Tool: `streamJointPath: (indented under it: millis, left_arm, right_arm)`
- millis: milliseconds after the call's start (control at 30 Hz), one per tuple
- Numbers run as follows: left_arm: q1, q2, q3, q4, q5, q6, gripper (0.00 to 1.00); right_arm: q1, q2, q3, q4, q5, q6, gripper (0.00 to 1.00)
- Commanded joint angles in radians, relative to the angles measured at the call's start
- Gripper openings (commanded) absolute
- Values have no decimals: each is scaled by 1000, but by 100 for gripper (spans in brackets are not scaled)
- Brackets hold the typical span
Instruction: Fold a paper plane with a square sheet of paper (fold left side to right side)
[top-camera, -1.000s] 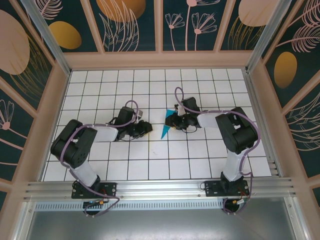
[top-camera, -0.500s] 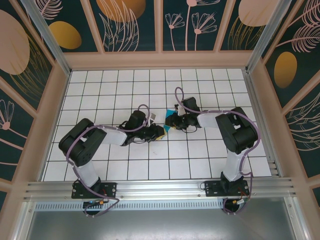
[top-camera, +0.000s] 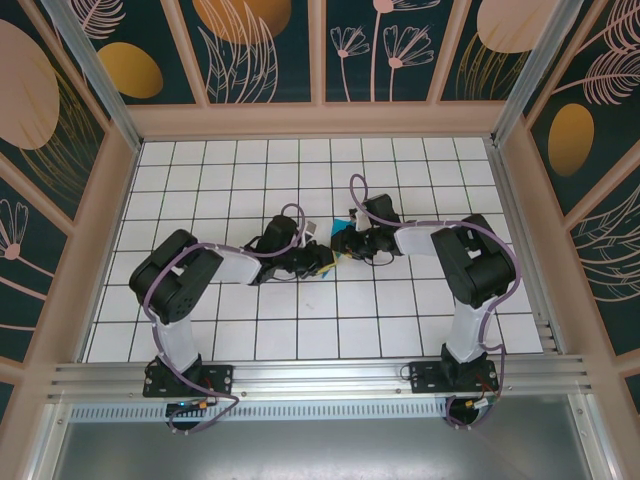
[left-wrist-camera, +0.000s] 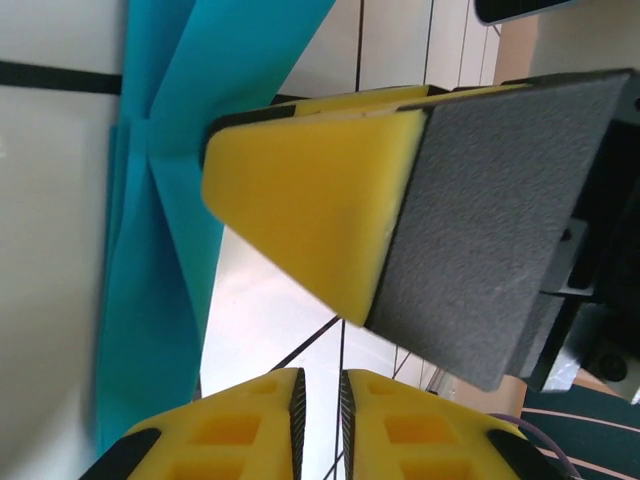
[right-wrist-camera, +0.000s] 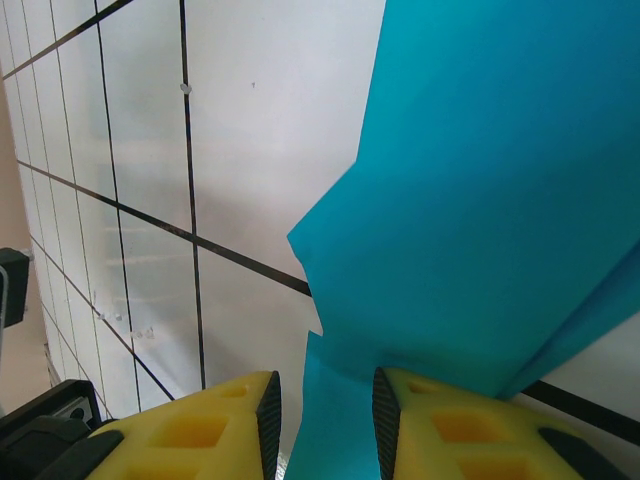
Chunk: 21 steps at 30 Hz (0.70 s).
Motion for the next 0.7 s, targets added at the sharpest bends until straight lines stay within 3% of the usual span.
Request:
streamJointPath:
  millis: [0, 667]
  left_arm:
    - [-6, 24, 33, -40, 4, 47, 20]
    - [-5, 65, 43, -277, -95, 170, 19]
  right_arm:
    - [-1, 21, -9, -7, 10, 9, 34]
    - [-1, 17, 0, -19, 17, 4, 34]
